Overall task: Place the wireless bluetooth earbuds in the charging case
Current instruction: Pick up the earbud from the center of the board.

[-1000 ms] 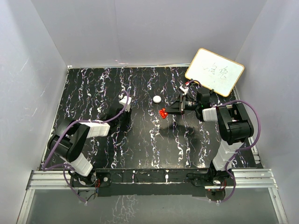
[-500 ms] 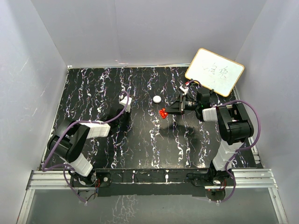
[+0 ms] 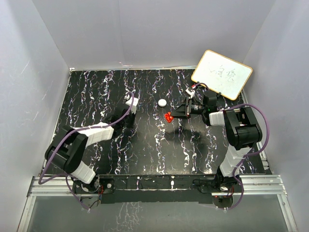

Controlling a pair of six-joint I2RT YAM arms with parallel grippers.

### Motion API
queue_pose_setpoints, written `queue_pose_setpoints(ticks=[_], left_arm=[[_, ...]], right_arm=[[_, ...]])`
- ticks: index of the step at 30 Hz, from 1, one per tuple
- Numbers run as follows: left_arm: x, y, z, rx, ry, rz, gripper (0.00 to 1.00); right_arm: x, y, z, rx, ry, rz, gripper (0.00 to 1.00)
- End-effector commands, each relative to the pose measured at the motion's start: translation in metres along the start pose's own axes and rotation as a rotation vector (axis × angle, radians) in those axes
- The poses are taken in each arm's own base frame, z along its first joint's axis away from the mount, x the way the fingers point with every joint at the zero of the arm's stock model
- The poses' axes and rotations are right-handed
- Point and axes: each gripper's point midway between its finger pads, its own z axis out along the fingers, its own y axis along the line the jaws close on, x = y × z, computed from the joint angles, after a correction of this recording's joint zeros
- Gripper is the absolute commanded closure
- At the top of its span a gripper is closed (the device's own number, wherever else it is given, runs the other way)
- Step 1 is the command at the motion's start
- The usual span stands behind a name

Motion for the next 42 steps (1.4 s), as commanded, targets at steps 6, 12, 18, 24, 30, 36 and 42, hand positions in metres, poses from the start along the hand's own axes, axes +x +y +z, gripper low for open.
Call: queue_pose_setpoints(ticks=[6,12,18,24,30,36,42], left_arm=[[-0.090,-0.013,-0.031,-0.055,-0.197,0.100,0.90],[-0.122,-0.035,-0.042,-0.067,-0.279,0.161,0.92],[-0.145,-0.054,-0.054,-0.094,-0.356,0.209,0.93],[-0.154,-0.066,-0.056,-0.115,-0.388,0.230,0.95],[-0.158,-0.075,-0.056,-0.124,-0.398,0.254,1.00],[-0.158,-0.079,-0.058,-0.123,-0.414,0.256,1.00],[-0.158,-0.087,-0.059,-0.114,-0.421,0.278,1.00]], right_arm=[[-0.004,0.017,0.008,-0.014,-0.001,-0.094,1.00],[0.003,0.016,0.019,-0.010,0.010,-0.062,1.00],[0.003,0.020,0.033,-0.027,-0.027,0.006,1.00],[0.008,0.035,0.050,-0.110,-0.068,0.114,1.00],[0.009,0.032,0.063,-0.106,-0.090,0.165,1.00],[0.004,0.032,0.065,-0.097,-0.124,0.202,1.00],[0.001,0.033,0.065,-0.084,-0.137,0.219,1.00]])
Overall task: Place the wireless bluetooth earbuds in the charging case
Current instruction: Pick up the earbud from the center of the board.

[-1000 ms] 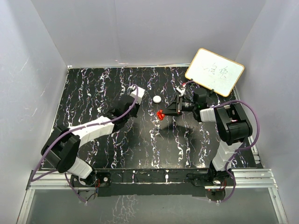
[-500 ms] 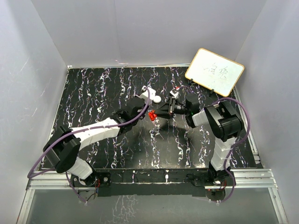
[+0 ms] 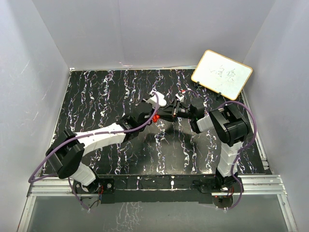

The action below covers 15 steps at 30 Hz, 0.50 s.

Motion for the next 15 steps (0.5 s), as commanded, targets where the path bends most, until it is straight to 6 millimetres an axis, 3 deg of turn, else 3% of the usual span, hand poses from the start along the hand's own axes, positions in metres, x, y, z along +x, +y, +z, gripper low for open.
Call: queue_pose_setpoints(ticks=[1,15], left_arm=[[-0.0242,0.0016,-0.0013,-0.022,-0.058,-0.003,1.00],[-0.0145,-0.0069,0.0059,-0.065,-0.005,0.085,1.00]], right_arm=[[-0.0051,0.0169,0.0006,-0.037,-0.032,-0.041,1.00],[-0.0084,0.0212,0.0027,-0.042,-0.030,-0.002,1.00]])
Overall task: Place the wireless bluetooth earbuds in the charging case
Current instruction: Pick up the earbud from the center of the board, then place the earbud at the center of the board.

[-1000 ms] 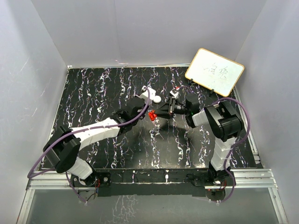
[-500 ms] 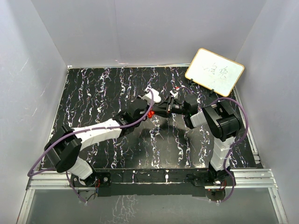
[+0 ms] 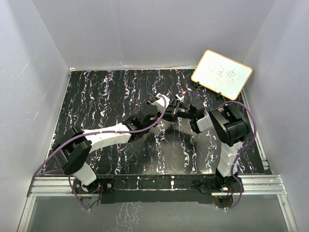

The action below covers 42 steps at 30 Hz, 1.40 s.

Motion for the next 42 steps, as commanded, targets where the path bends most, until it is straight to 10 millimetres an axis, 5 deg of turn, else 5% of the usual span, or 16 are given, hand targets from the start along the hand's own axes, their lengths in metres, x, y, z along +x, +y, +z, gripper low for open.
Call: queue_pose_setpoints(ticks=[1,42], left_arm=[[-0.019,0.011,0.000,-0.064,-0.019,0.007,1.00],[-0.014,0.006,0.000,-0.113,0.033,0.085,1.00]], right_arm=[[-0.004,0.020,0.002,-0.045,-0.009,-0.039,1.00],[-0.016,0.024,0.009,-0.034,-0.024,-0.033,1.00]])
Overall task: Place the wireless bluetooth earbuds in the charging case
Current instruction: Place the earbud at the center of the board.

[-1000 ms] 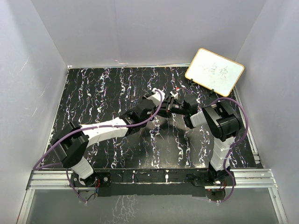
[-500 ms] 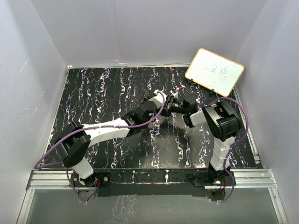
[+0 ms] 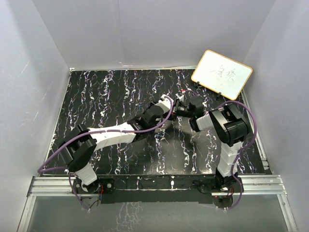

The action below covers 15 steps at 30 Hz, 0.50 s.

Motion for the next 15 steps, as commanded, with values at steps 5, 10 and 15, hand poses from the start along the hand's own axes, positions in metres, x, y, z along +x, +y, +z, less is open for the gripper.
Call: queue_pose_setpoints(ticks=[5,10,15], left_arm=[[-0.028,0.016,-0.009,-0.039,-0.058,-0.032,1.00],[-0.040,0.022,-0.016,-0.026,-0.096,-0.061,1.00],[-0.051,0.029,-0.025,-0.015,-0.132,-0.108,1.00]], right_arm=[[-0.006,0.017,0.005,-0.041,-0.003,-0.067,1.00],[-0.005,0.015,0.003,-0.038,-0.009,-0.067,1.00],[-0.007,0.016,0.002,-0.031,-0.035,-0.084,1.00]])
